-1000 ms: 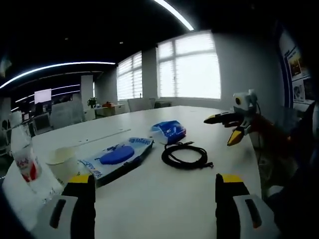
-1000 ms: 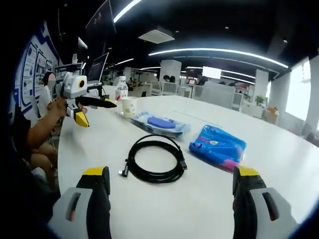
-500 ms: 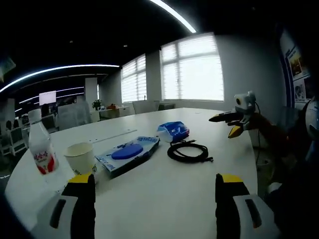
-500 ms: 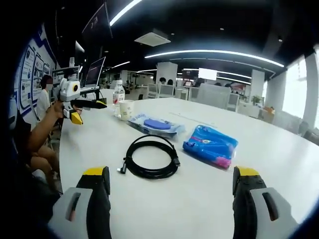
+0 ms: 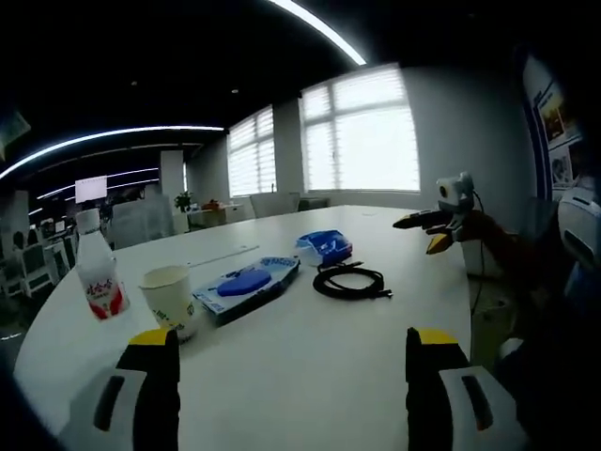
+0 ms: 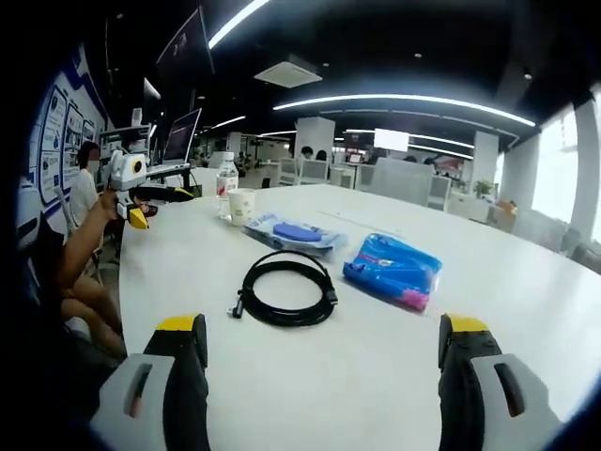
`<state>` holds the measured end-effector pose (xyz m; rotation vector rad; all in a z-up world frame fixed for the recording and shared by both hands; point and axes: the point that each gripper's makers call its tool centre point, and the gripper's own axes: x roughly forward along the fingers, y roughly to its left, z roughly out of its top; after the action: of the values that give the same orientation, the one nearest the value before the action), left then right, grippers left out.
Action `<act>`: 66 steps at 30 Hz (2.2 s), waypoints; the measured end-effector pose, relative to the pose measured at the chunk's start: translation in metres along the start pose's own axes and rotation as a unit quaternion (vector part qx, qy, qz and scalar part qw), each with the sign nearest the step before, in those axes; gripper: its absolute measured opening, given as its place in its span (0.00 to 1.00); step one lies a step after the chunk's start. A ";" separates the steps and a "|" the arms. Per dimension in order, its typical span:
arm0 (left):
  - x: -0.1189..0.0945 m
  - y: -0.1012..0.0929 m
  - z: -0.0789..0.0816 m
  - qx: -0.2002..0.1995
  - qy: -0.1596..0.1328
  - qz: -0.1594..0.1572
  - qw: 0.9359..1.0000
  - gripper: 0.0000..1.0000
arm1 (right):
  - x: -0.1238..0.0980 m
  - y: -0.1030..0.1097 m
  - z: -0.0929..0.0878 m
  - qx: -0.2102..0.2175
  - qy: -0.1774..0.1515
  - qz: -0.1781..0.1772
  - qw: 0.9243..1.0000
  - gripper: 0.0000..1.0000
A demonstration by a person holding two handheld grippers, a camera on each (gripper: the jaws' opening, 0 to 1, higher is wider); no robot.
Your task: Arrange the tabletop items into an orderly group along one side of the table until the central work area is clear of visible clutter.
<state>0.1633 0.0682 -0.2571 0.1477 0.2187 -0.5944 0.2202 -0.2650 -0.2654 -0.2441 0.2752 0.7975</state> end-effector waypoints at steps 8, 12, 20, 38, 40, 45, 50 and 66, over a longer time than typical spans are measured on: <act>-0.016 0.012 -0.009 -0.005 0.004 0.017 1.000 1.00 | -0.007 -0.002 -0.006 -0.002 0.004 0.001 1.000 1.00; -0.025 0.016 -0.009 -0.005 0.001 0.024 1.000 1.00 | -0.013 -0.004 -0.007 -0.002 0.005 -0.003 1.000 1.00; -0.040 0.018 -0.012 -0.009 -0.003 0.025 1.000 1.00 | -0.026 -0.011 -0.011 0.006 0.006 -0.009 1.000 1.00; -0.076 0.018 -0.017 -0.009 -0.010 0.027 1.000 1.00 | -0.056 -0.018 -0.021 0.005 0.000 -0.009 1.000 1.00; -0.083 0.020 -0.021 -0.010 -0.006 0.033 0.999 1.00 | -0.059 -0.016 -0.021 0.001 -0.004 -0.004 1.000 1.00; -0.097 0.021 -0.027 -0.013 0.003 0.040 0.999 1.00 | -0.066 -0.013 -0.026 -0.004 0.004 0.005 1.000 1.00; -0.111 0.020 -0.032 -0.011 0.013 0.042 0.999 1.00 | -0.072 -0.011 -0.033 -0.012 0.016 0.005 1.000 1.00; -0.134 0.034 -0.038 -0.020 0.021 0.065 0.997 1.00 | -0.086 -0.018 -0.029 -0.011 0.005 -0.002 1.000 1.00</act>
<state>0.0691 0.1758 -0.2583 0.1347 0.2586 -0.4579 0.1717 -0.3437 -0.2620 -0.2696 0.2744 0.7954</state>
